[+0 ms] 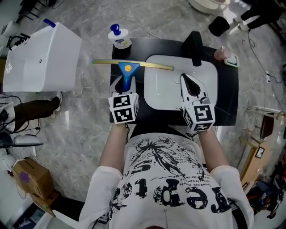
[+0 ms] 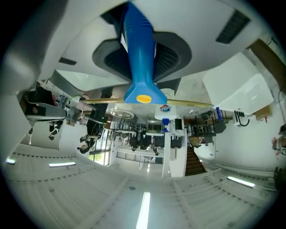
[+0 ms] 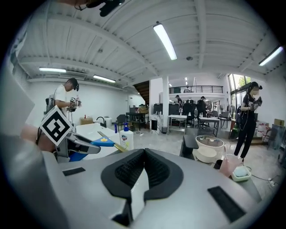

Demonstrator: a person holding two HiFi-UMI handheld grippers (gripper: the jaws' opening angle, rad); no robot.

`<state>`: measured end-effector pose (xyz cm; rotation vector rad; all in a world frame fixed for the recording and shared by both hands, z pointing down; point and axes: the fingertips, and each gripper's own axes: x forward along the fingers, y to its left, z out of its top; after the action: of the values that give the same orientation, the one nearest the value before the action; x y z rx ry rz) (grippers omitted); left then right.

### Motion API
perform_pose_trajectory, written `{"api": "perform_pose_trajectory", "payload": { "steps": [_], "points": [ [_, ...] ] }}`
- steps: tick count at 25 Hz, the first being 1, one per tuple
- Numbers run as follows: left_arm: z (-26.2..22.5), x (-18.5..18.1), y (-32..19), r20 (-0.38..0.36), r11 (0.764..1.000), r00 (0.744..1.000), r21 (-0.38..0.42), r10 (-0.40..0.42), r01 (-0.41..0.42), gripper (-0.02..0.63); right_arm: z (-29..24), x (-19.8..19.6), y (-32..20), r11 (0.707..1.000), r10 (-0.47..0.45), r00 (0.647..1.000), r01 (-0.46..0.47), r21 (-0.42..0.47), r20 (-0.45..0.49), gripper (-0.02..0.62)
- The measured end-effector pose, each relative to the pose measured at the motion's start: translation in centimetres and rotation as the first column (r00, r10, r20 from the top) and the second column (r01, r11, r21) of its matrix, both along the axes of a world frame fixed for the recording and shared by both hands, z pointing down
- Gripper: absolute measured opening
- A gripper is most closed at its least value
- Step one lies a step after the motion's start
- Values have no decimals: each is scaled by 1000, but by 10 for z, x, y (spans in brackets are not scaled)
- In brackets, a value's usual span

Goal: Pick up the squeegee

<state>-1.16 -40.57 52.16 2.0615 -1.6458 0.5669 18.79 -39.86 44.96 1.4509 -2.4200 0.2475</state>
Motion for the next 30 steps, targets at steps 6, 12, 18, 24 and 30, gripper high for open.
{"api": "perform_pose_trajectory", "payload": {
  "steps": [6, 12, 18, 24, 30],
  "points": [
    [-75, 1, 20, -19, 986, 1000, 166, 19, -16, 138, -59, 5, 23, 994, -15, 999, 10, 110, 39, 15],
    [-149, 4, 40, -18, 941, 999, 339, 34, -26, 138, -104, 8, 44, 977, -38, 997, 23, 214, 67, 15],
    [-208, 15, 53, -22, 876, 998, 480, 58, -40, 138, -142, 22, 59, 945, -15, 995, -19, 328, 101, 14],
    [-235, 30, 58, -7, 839, 997, 541, 77, -61, 138, -157, 32, 66, 931, -28, 995, -8, 365, 92, 14],
    [-235, 36, 57, 6, 839, 997, 540, 78, -69, 138, -157, 35, 65, 935, -38, 994, 1, 354, 98, 12]
  ]
}}
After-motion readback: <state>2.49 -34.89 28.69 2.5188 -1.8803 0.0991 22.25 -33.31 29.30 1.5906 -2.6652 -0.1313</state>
